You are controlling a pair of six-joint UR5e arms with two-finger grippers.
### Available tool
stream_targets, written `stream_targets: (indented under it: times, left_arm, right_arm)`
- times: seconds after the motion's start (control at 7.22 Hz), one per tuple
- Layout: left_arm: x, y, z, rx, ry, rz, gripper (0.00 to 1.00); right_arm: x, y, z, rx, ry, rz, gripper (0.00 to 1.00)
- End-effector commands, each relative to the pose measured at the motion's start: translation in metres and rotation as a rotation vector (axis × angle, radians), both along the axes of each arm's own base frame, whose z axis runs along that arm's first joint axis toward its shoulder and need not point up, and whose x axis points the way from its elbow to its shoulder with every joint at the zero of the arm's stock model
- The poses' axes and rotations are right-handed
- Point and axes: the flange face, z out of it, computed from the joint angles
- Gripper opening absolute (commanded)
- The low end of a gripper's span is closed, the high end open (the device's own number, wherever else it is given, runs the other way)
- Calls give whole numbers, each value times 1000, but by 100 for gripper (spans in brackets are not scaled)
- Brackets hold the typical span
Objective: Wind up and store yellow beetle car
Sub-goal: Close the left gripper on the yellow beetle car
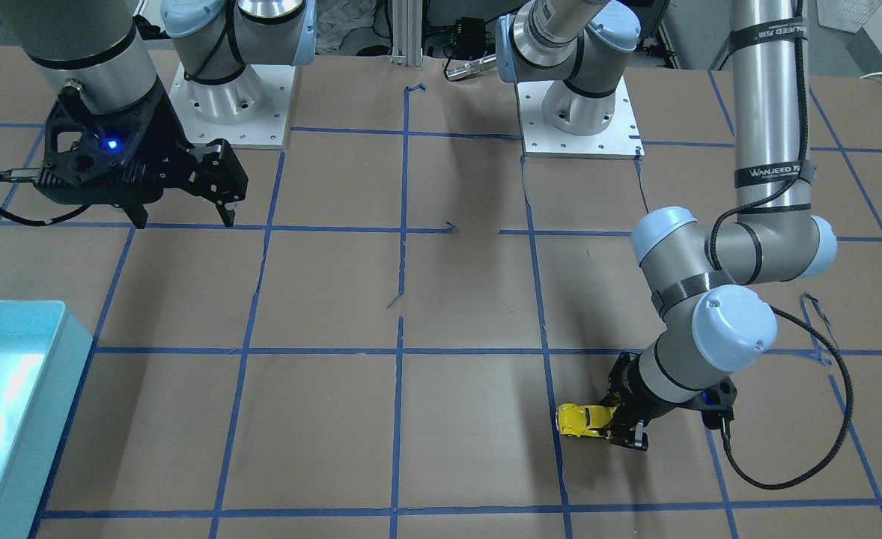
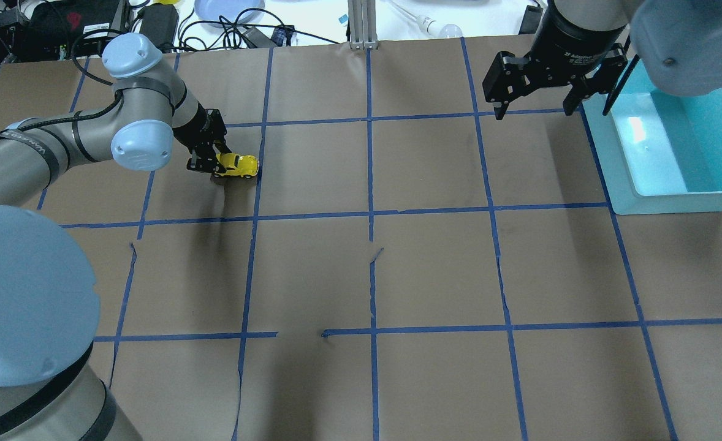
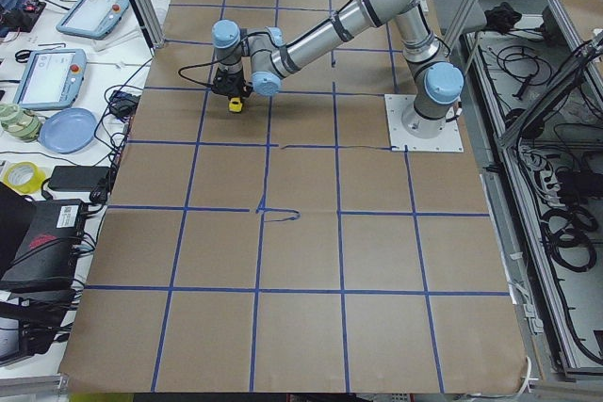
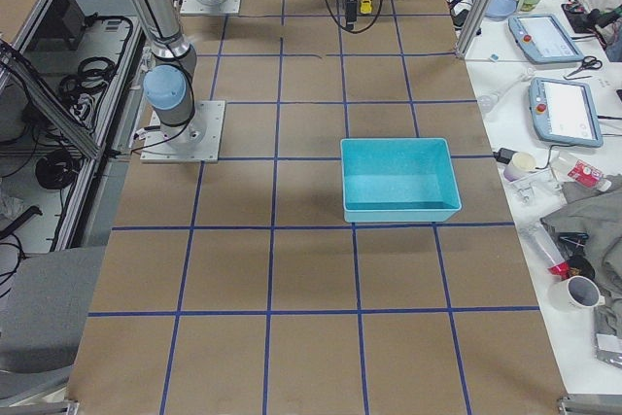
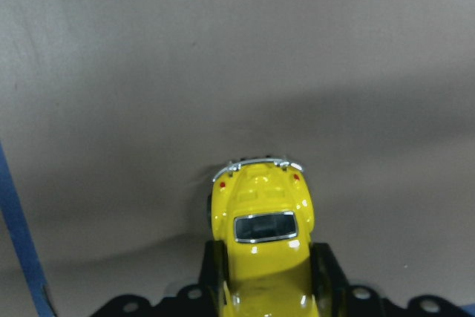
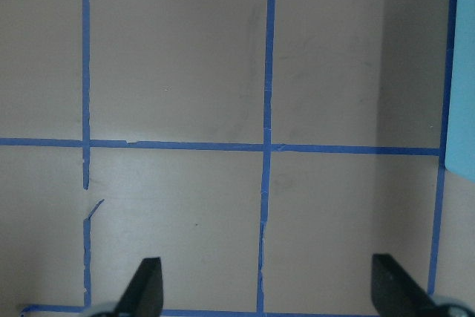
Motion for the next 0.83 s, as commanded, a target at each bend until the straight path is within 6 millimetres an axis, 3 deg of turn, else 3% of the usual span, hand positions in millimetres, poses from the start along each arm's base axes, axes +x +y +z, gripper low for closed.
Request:
stream_targets:
  times: [0.0,0.42,0.69]
  left_arm:
    - [-19,3,16,-14,113,8,0]
    - [-48,6,-1,47,307,93,0]
    - [-48,9,-5,76,297,83,0]
  right_arm:
    - [0,1,0,1,0,-2,100]
    - [-1,1,0,-1,1,-1,100]
    - [-1,2,1,-2,1,-1,100]
